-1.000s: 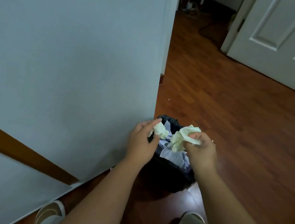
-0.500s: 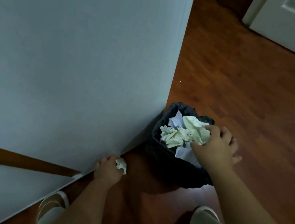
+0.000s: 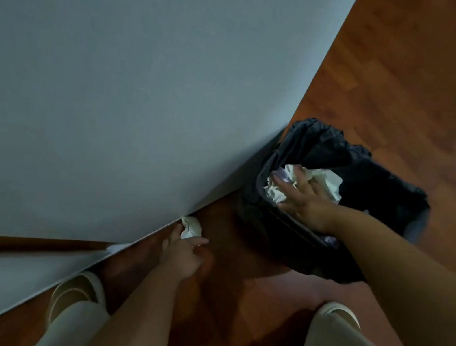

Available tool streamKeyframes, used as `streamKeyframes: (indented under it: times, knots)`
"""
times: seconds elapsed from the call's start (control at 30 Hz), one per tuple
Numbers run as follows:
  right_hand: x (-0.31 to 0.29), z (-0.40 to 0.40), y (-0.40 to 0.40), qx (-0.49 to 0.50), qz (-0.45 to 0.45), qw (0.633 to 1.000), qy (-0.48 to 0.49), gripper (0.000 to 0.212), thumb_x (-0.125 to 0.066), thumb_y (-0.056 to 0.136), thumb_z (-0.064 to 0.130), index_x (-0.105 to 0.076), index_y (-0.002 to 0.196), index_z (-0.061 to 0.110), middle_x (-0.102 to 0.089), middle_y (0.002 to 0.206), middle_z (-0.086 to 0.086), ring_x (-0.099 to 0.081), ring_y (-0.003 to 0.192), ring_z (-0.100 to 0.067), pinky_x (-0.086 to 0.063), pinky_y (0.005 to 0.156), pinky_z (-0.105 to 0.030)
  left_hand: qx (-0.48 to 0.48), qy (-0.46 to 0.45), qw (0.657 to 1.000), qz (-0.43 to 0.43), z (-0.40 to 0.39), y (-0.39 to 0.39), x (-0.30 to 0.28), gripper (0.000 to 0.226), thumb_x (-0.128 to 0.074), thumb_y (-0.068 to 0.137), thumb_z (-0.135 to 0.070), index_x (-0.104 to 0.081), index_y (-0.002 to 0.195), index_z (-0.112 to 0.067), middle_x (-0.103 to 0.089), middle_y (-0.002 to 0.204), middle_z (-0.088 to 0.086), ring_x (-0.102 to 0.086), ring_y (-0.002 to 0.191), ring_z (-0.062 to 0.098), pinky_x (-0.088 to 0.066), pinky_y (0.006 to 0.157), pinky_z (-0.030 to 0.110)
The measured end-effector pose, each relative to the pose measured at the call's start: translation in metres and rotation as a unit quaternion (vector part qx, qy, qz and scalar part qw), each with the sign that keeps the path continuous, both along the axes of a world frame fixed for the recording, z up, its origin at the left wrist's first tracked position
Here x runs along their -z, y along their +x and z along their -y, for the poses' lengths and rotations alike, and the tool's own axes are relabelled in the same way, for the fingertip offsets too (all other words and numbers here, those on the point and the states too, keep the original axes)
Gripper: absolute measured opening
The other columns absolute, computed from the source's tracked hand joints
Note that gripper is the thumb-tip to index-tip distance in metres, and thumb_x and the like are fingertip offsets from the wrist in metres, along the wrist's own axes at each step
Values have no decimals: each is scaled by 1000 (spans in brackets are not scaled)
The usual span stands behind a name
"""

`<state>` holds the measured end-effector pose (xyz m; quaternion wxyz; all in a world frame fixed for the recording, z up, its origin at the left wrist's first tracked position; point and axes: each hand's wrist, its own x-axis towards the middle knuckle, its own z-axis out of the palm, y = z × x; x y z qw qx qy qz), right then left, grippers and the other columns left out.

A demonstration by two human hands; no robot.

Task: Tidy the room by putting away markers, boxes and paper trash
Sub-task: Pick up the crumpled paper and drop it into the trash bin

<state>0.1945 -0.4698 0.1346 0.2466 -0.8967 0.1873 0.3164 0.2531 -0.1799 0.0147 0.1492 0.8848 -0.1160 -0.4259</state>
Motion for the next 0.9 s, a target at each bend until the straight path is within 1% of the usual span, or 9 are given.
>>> streamKeyframes:
  times: [0.1, 0.2, 0.27, 0.4, 0.53, 0.63, 0.73, 0.83, 0.9]
  knots:
    - [11, 5, 5, -34, -22, 999, -7, 64, -37, 100, 45, 9, 143, 56, 31, 157, 1, 21, 145, -39, 6, 119, -50, 18, 26, 999, -16, 1, -1, 14, 52, -64, 86, -33, -50, 133, -51, -4, 164, 5, -13, 147, 33, -16, 117, 41]
    - [21, 5, 4, -69, -33, 997, -19, 68, -34, 99, 46, 17, 143, 53, 36, 155, 3, 24, 143, -41, 6, 119, -51, 31, 68, 997, -28, 0, -3, 24, 65, -64, 85, -39, -38, 145, -42, -9, 162, 5, -13, 146, 33, -18, 117, 42]
    - [24, 6, 4, -65, -46, 997, -9, 69, -35, 99, 47, 17, 144, 52, 37, 154, 6, 28, 142, -38, 7, 118, -53, 41, 88, 995, -27, -1, -6, 25, 73, -65, 85, -43, -31, 150, -33, -16, 160, 4, -15, 145, 33, -22, 115, 42]
    - [20, 6, 3, -46, -67, 997, 9, 67, -37, 101, 41, 12, 146, 52, 35, 154, 9, 31, 142, -34, 9, 116, -52, 37, 73, 997, -3, 1, -18, 18, 77, -62, 88, -41, -24, 153, -22, -16, 160, 5, -17, 144, 32, -23, 115, 41]
    - [3, 2, 7, -43, -68, 997, 3, 63, -37, 101, 39, 3, 149, 47, 28, 158, 3, 23, 145, -35, 4, 119, -53, 9, -5, 999, 43, 9, -28, -11, 80, -64, 87, -36, -23, 154, -20, -22, 156, 9, -25, 141, 33, -24, 113, 38]
    - [-20, 1, 12, -31, -30, 999, 2, 57, -41, 100, 40, -17, 152, 38, 8, 163, -9, 2, 149, -34, -6, 121, -48, 7, -80, 992, 98, 18, -35, -50, 77, -67, 85, -29, -30, 152, -18, -29, 152, 10, -35, 134, 32, -30, 110, 37]
    - [-47, -5, 3, 47, 57, 997, 29, 57, -47, 96, 43, -24, 148, 43, 2, 163, -11, -13, 148, -31, -16, 120, -41, -36, -206, 966, 155, 23, -42, -100, 64, -64, 85, -13, -43, 145, -19, -40, 145, 6, -45, 129, 24, -37, 106, 30]
    - [-73, -13, -17, 62, 106, 992, 41, 60, -53, 94, 34, -27, 147, 45, -4, 163, -8, -20, 147, -27, -29, 114, -37, -82, -297, 926, 219, 29, -50, -151, 53, -58, 89, -10, -50, 140, -24, -43, 142, -1, -47, 126, 11, -35, 97, 16]
    - [-88, -16, -29, 83, 152, 984, 35, 56, -54, 94, 28, -34, 145, 39, -24, 159, -5, -41, 136, -25, -40, 103, -35, -65, -330, 911, 239, 39, -50, -181, 53, -56, 90, -12, -49, 139, -30, -42, 140, -7, -44, 122, 3, -37, 93, 16]
